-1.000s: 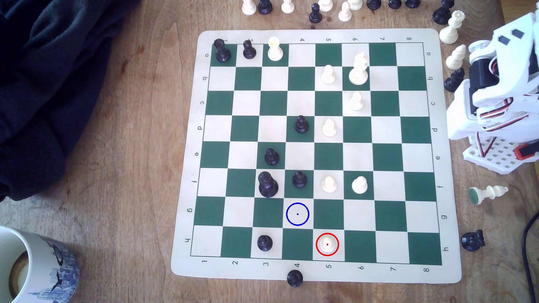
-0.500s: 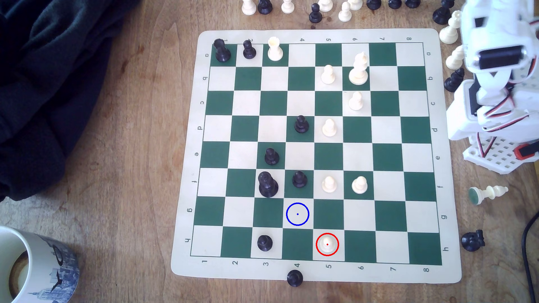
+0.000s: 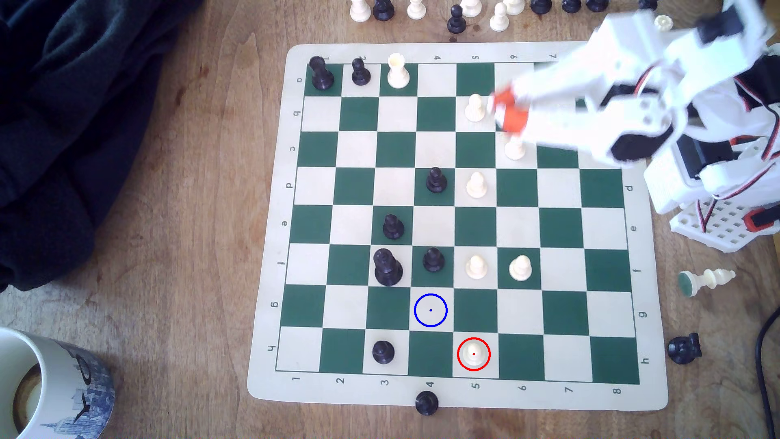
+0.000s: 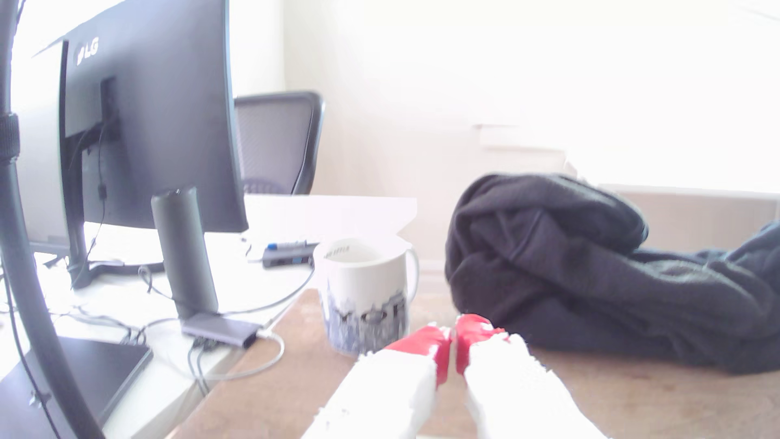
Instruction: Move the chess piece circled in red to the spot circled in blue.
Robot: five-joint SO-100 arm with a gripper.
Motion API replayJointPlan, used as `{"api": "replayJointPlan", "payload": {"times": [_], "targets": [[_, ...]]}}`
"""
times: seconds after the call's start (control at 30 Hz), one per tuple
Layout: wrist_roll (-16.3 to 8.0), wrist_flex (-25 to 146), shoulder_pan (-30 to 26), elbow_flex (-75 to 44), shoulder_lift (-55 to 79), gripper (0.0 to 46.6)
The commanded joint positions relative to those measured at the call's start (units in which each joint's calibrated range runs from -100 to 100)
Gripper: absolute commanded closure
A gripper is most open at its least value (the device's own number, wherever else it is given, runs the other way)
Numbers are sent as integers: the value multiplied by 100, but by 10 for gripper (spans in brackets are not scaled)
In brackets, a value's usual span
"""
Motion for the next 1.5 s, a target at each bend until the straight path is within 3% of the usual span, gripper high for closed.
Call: {"api": "replayJointPlan", "payload": {"times": [0.0, 0.03, 0.07, 0.1, 0.13, 0.17, 0.27, 0.3, 0.4, 0.67, 0.9, 1.13, 1.33, 1.47], "targets": [[24, 909, -372, -1116, 808, 445], [15, 1277, -365, -1170, 1004, 381], [15, 1375, -412, -1170, 1131, 362], [5, 1449, -498, -1188, 1326, 368], [29, 1654, -701, -1315, 1785, 418], [39, 1678, -818, -1351, 1988, 423], [205, 1670, -1139, -1333, 2192, 378], [176, 1719, -1241, -1333, 2285, 322], [195, 1883, -1374, -1442, 2591, 285], [220, 2186, -1600, -2140, 4170, 269], [63, 2235, -1765, -3165, 5825, 273], [20, 2235, -1890, -3555, 6538, 273], [20, 2203, -1851, -3872, 7158, 327], [10, 2203, -1921, -4053, 7532, 322]]}}
